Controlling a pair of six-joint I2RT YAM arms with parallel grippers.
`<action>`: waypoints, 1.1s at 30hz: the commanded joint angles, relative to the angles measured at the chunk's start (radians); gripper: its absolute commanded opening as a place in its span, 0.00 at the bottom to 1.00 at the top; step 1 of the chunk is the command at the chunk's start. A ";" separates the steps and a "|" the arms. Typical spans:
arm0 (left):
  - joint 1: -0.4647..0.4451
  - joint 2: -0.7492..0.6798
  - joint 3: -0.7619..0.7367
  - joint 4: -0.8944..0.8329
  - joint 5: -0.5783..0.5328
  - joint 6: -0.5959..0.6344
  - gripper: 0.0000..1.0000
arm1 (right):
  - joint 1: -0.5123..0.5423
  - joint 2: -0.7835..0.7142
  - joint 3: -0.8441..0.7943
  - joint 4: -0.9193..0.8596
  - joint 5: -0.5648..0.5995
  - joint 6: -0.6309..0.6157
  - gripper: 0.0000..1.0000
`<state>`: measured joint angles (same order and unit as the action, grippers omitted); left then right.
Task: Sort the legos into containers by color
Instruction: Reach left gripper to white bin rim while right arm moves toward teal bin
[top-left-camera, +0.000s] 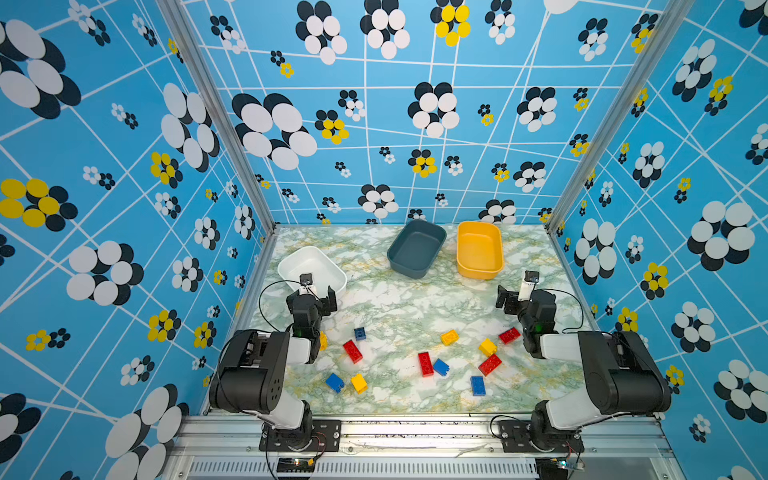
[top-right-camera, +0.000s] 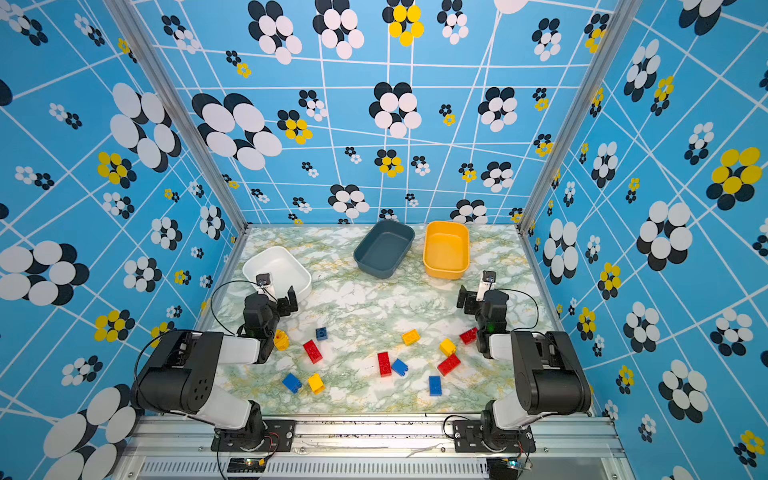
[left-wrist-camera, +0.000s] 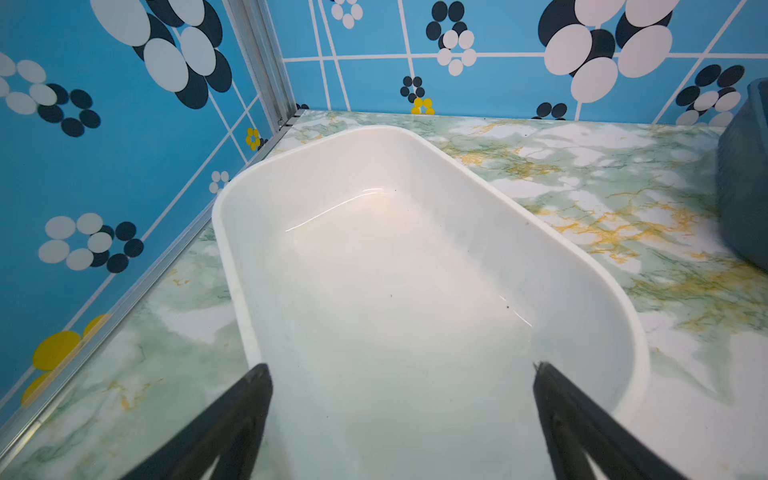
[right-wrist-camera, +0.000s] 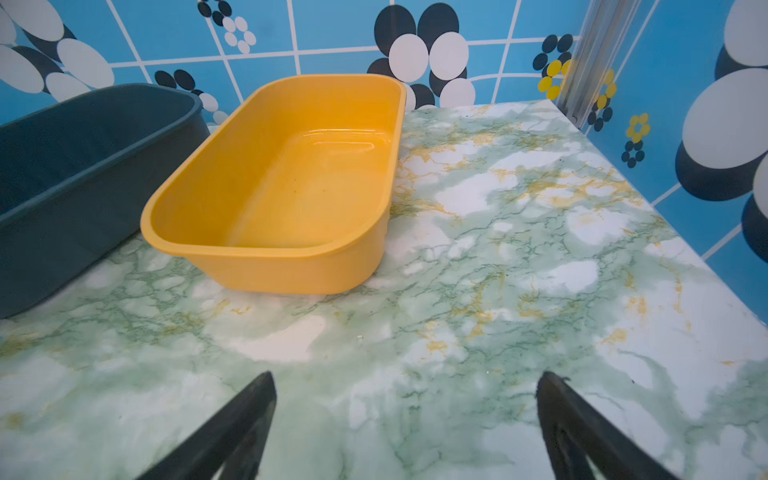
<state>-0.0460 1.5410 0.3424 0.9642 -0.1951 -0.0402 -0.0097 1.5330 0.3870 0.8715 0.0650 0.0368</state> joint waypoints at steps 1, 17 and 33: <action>-0.003 0.004 0.018 -0.011 -0.010 0.002 0.99 | -0.006 0.006 0.006 0.001 -0.015 -0.002 0.99; -0.004 0.004 0.019 -0.011 -0.010 0.002 0.99 | -0.006 0.006 0.008 0.000 -0.014 -0.002 0.99; -0.009 -0.244 0.138 -0.445 0.014 -0.010 0.99 | 0.006 -0.155 0.135 -0.383 0.006 0.002 0.99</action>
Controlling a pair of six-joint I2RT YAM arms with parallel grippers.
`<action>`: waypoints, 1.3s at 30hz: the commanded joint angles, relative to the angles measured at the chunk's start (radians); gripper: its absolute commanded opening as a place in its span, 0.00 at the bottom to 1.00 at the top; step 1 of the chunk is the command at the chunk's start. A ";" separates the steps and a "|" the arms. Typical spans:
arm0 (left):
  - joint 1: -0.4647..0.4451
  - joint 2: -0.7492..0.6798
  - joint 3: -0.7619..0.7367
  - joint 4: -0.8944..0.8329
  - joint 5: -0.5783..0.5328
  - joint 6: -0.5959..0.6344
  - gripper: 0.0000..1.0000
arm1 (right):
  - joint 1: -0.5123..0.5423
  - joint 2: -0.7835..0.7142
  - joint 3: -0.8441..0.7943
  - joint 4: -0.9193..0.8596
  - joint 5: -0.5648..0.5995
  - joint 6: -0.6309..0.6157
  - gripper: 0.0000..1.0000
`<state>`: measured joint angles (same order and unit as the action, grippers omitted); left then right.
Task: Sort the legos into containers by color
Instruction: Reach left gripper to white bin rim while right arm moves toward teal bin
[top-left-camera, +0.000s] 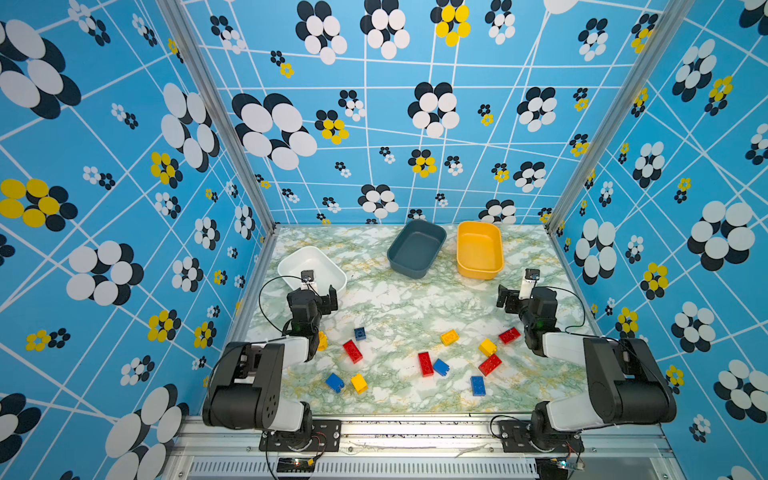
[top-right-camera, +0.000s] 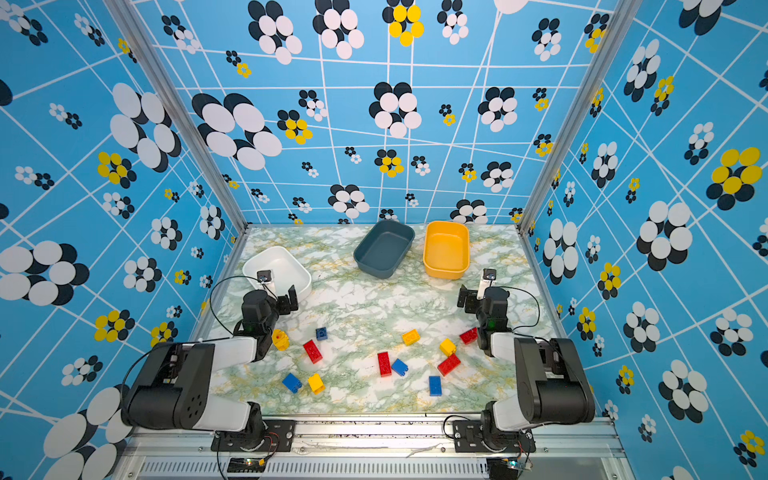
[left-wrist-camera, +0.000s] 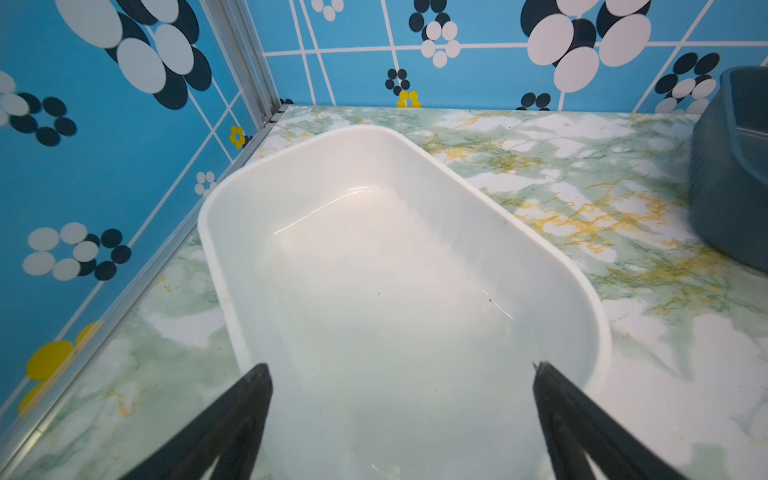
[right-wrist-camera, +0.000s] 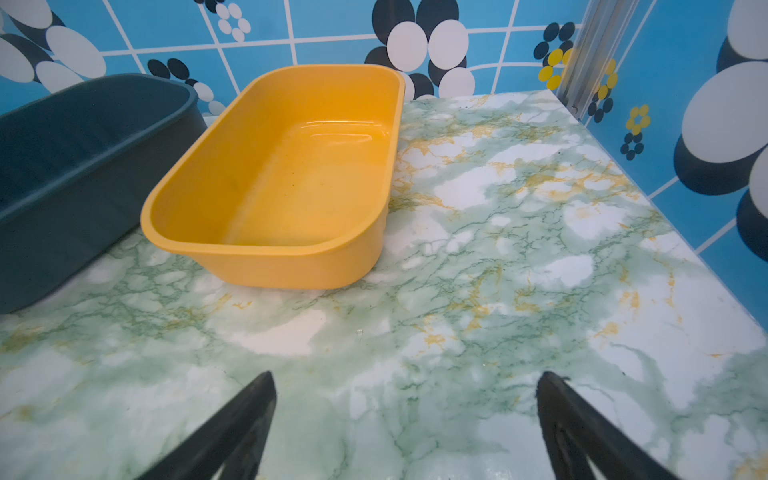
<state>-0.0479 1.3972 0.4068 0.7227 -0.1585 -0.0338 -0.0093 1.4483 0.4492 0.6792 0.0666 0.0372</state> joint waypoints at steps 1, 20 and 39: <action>-0.006 -0.133 0.096 -0.269 -0.040 -0.031 0.99 | 0.011 -0.085 0.087 -0.235 0.013 -0.003 0.99; 0.215 0.196 0.668 -1.120 0.097 -0.438 0.78 | 0.117 -0.196 0.439 -0.954 0.009 0.075 0.99; 0.214 0.391 0.774 -1.180 0.150 -0.478 0.35 | 0.152 -0.207 0.470 -1.013 0.007 0.111 0.99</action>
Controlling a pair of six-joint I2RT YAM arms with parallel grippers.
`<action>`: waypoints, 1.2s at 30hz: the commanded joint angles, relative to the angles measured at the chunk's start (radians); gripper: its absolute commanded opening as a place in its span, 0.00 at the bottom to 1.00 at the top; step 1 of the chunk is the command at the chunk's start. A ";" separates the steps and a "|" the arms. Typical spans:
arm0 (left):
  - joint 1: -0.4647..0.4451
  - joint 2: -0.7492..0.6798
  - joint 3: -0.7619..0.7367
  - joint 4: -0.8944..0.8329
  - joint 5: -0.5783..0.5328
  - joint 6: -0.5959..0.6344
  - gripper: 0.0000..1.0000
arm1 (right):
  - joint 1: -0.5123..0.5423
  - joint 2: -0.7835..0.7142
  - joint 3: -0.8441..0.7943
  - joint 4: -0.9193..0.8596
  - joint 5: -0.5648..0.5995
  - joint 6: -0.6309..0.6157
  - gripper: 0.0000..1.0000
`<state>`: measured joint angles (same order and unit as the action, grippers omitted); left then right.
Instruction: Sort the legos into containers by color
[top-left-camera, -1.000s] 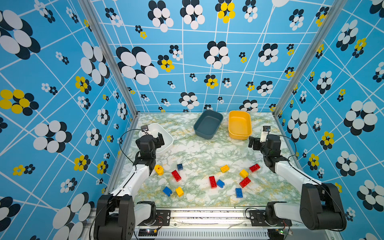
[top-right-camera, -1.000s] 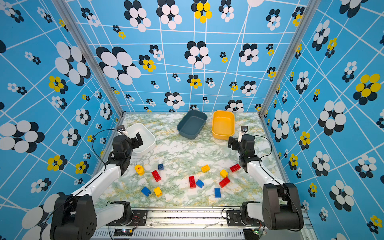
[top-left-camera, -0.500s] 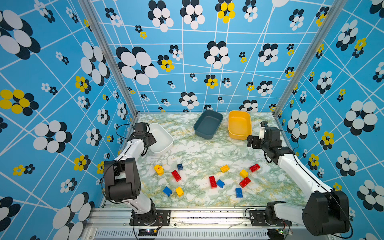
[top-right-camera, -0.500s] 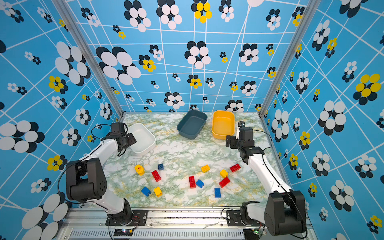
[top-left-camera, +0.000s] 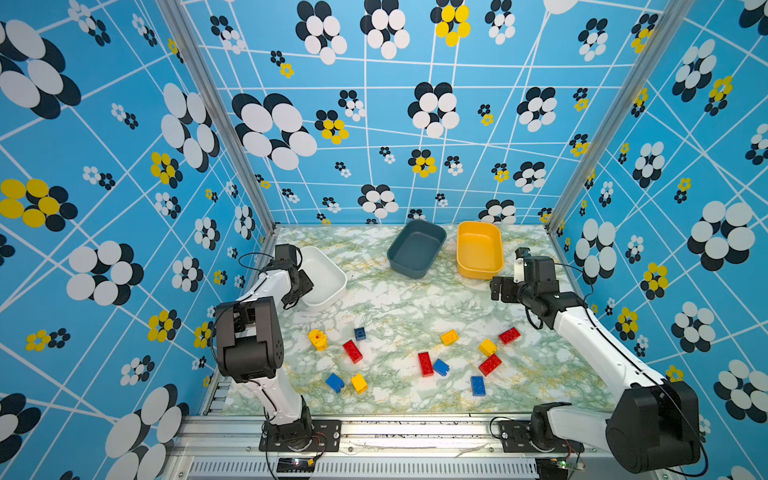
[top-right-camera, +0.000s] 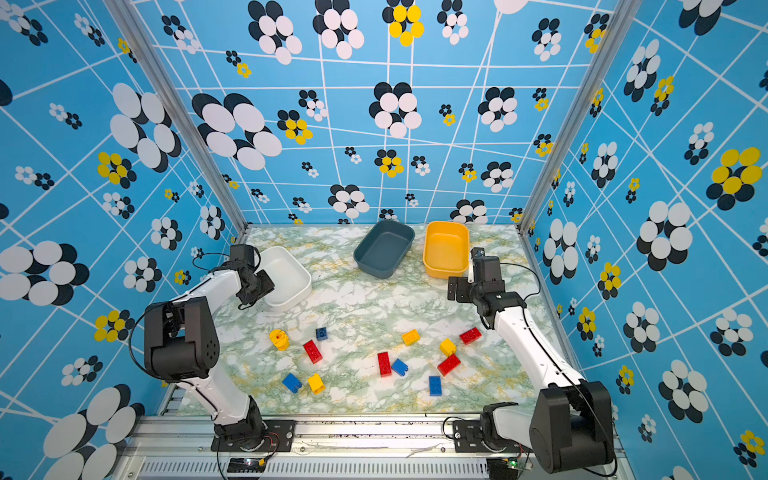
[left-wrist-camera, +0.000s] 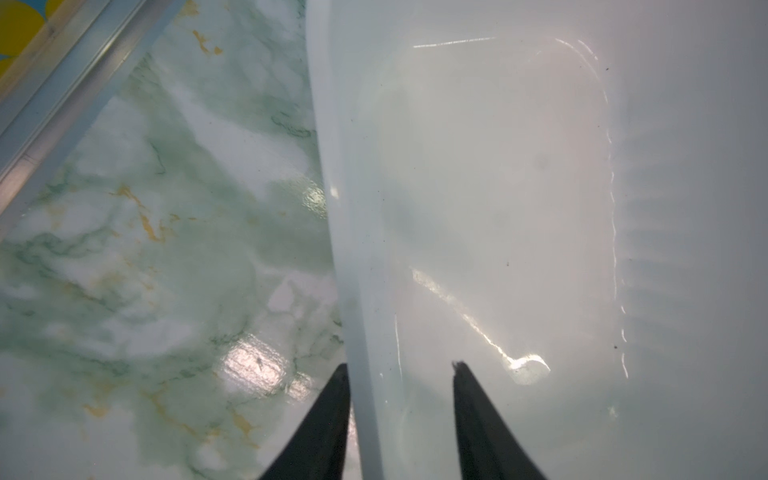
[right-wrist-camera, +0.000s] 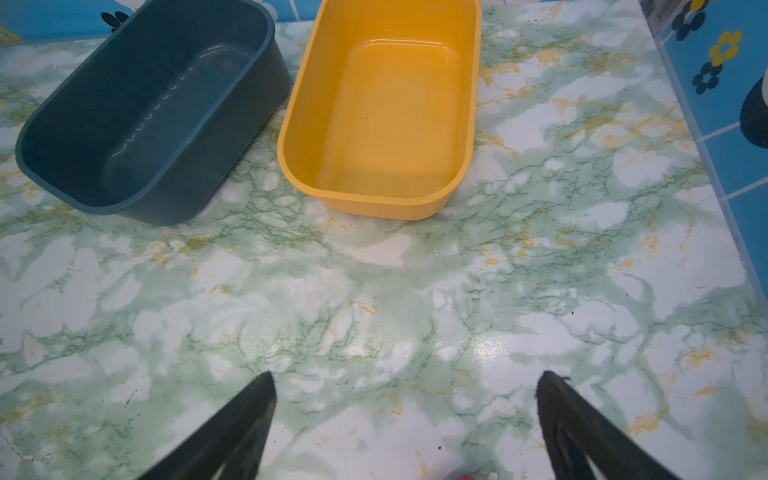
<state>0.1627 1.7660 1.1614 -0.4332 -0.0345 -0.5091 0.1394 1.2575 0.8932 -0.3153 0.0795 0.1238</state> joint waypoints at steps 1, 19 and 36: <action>0.002 0.023 0.018 -0.023 0.027 -0.002 0.31 | 0.003 -0.016 0.025 -0.016 -0.006 0.028 0.99; -0.171 0.039 0.079 -0.098 0.102 0.224 0.00 | 0.012 -0.012 0.027 -0.010 -0.060 0.062 0.99; -0.338 -0.032 -0.026 -0.154 0.103 0.290 0.00 | 0.085 0.036 0.071 -0.022 -0.070 0.074 0.99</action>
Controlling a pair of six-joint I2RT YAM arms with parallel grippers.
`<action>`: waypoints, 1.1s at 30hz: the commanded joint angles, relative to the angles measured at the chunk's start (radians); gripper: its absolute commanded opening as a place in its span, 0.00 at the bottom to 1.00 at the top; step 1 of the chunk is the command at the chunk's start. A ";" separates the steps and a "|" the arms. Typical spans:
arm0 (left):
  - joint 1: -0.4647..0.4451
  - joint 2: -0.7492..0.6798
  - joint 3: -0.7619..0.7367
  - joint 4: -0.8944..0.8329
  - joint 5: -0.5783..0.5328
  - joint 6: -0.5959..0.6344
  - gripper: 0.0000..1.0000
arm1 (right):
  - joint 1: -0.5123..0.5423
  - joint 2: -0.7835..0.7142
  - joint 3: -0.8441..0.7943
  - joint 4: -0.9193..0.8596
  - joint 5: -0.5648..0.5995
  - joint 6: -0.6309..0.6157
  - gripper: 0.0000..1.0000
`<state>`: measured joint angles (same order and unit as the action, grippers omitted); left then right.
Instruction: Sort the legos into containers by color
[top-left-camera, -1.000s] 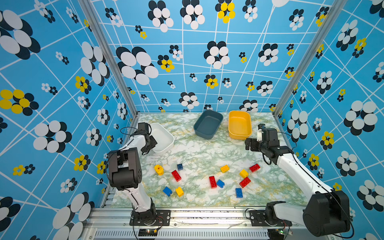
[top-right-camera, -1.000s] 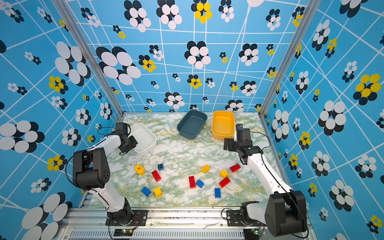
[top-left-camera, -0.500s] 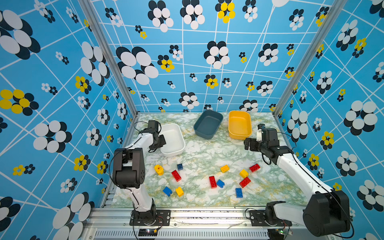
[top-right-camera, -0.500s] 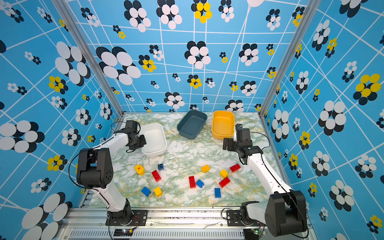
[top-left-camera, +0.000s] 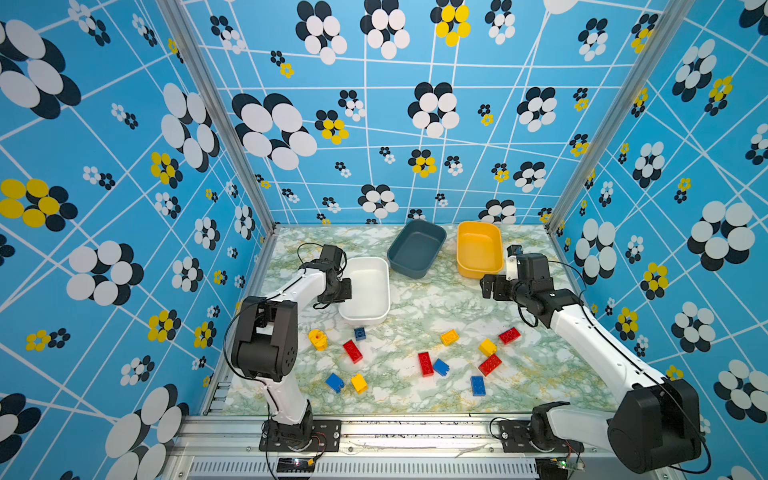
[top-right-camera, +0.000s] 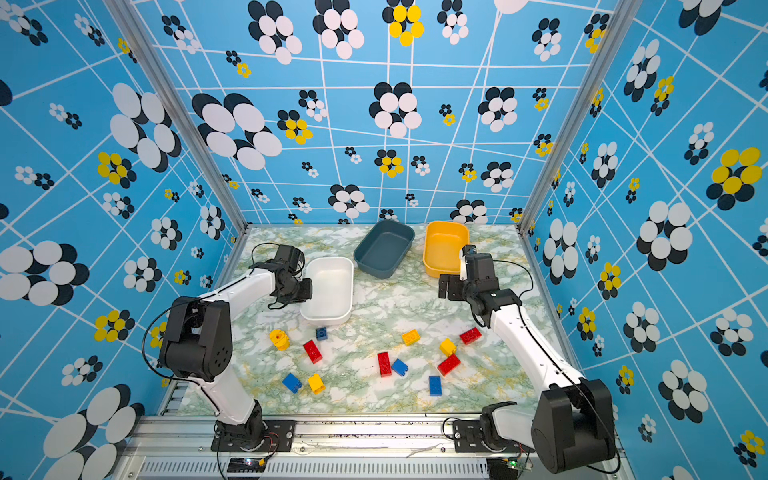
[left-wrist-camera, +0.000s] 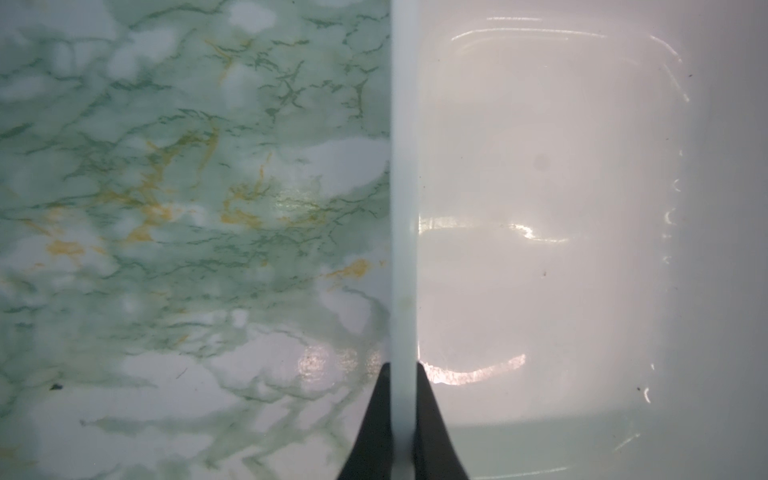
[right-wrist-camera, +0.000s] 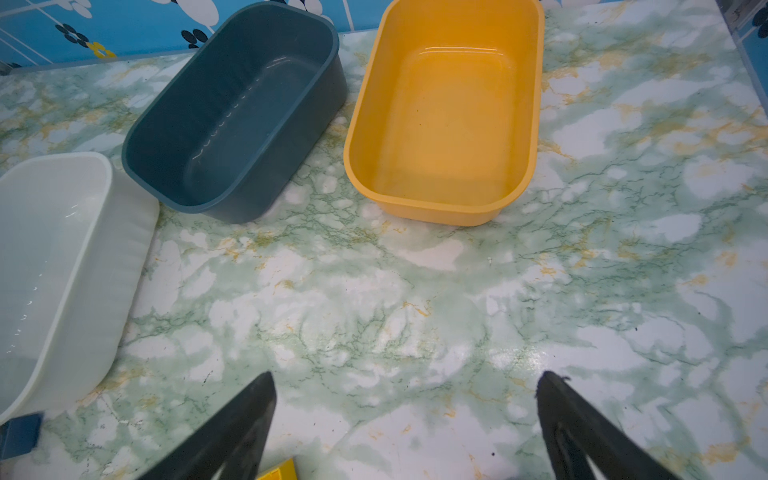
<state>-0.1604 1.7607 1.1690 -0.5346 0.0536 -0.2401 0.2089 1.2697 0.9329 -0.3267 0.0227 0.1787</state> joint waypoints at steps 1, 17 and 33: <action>-0.017 -0.030 -0.039 -0.050 0.014 0.020 0.00 | 0.021 0.032 0.036 -0.009 -0.014 0.019 0.99; -0.025 -0.109 -0.022 -0.015 0.018 -0.027 0.41 | 0.161 0.464 0.460 -0.132 0.006 0.099 0.99; 0.034 -0.287 -0.119 0.081 0.048 -0.121 0.68 | 0.194 1.079 1.240 -0.448 0.072 0.168 0.85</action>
<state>-0.1444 1.4849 1.0851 -0.4633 0.0799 -0.3370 0.3927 2.2757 2.0769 -0.6510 0.0669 0.3305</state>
